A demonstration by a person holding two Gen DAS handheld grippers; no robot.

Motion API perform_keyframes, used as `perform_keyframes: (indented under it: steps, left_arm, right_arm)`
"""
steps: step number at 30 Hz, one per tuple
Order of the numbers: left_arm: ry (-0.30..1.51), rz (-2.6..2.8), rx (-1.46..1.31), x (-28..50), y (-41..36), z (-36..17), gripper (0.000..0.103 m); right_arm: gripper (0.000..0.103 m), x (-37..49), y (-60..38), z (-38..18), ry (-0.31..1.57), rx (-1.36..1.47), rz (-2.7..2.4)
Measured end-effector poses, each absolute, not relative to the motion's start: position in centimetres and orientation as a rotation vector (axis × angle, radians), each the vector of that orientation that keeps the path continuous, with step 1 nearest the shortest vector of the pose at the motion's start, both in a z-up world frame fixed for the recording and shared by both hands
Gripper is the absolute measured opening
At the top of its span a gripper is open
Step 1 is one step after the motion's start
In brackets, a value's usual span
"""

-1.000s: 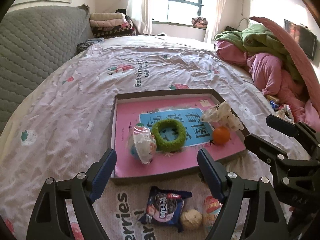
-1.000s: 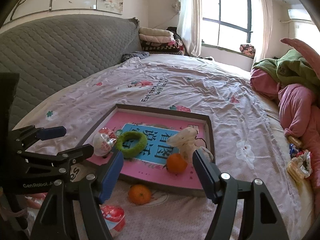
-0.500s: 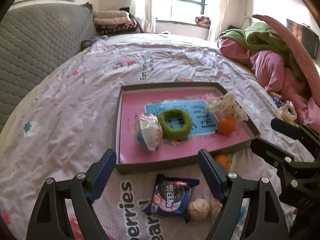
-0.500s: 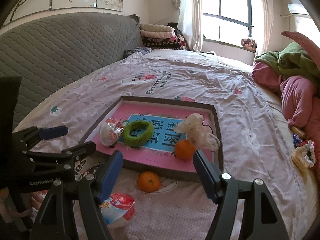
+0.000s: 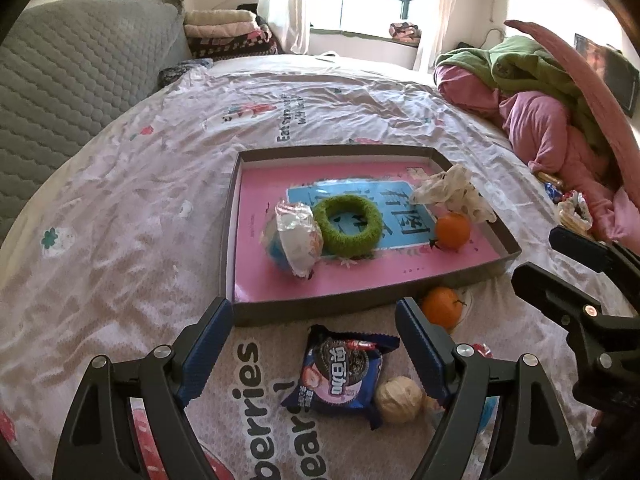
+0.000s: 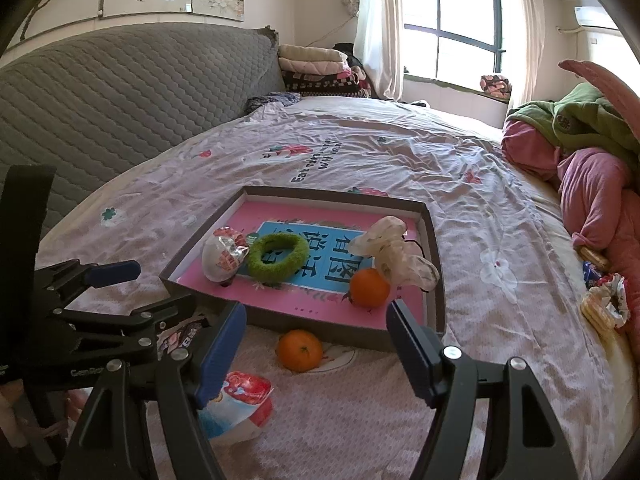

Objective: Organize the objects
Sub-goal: 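Withdraw both open tools from the tray toward the Oreo pack and Kinder egg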

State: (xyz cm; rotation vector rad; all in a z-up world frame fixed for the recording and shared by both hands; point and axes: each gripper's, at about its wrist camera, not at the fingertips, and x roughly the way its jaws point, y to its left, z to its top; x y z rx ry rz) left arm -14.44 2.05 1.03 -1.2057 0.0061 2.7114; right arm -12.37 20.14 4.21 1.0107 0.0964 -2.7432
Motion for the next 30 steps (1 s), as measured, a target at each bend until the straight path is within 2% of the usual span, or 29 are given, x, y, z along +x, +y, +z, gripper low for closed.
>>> perform_keyframes:
  steps: [30]
  left_arm:
    - [0.045, 2.647, -1.309, -11.7, 1.5, -1.4, 0.084]
  right_arm:
    - [0.072, -6.7, 17.5, 2.7, 0.152, 1.073, -2.629]
